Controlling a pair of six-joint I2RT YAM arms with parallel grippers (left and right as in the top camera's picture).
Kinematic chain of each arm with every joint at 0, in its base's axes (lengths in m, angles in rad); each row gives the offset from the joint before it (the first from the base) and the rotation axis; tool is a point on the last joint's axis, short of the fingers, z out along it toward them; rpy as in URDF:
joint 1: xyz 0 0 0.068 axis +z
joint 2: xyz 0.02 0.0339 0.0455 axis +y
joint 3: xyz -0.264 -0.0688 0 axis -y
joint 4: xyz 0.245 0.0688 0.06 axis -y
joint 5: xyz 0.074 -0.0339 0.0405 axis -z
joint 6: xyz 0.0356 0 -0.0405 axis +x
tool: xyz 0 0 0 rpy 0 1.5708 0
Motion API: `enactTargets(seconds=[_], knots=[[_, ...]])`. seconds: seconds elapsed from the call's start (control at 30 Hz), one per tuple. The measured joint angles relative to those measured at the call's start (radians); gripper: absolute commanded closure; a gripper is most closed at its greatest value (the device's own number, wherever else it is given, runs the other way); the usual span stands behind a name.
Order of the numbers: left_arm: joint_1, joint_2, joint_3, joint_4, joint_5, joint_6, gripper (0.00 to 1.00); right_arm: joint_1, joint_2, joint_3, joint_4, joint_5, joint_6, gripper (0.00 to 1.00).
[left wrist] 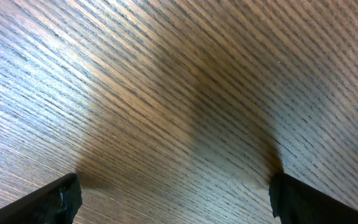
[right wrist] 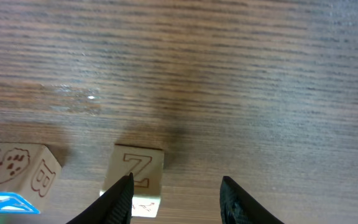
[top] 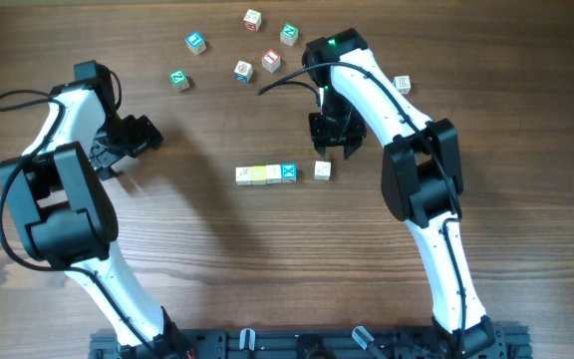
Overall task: Form a horizontal line
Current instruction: 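Push the white block leftward against the row's right end with the right gripper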
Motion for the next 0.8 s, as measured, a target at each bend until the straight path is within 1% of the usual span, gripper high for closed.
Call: enactTargets(seconds=[0.07,0.2,0.37,0.43,0.47,0.6,0.8], knots=[[0.000,0.000,0.000,0.000,0.000,0.000,0.00,0.000,0.000,0.000,0.015,0.003,0.000,0.55],[0.000,0.000,0.000,0.000,0.000,0.000,0.00,-0.008,0.000,0.000,0.023,0.071,0.028,0.55],[0.000,0.000,0.000,0.000,0.000,0.000,0.00,-0.084,0.000,0.000,-0.021,0.089,0.023,0.55],[0.000,0.000,0.000,0.000,0.000,0.000,0.00,-0.084,0.000,0.000,-0.021,0.070,0.014,0.66],[0.000,0.000,0.000,0.000,0.000,0.000,0.00,-0.079,0.000,-0.001,-0.019,0.063,0.008,0.67],[0.000,0.000,0.000,0.000,0.000,0.000,0.00,-0.035,0.000,-0.001,-0.016,0.011,0.004,0.66],[0.000,0.000,0.000,0.000,0.000,0.000,0.00,-0.003,0.000,-0.001,-0.021,-0.002,0.004,0.65]])
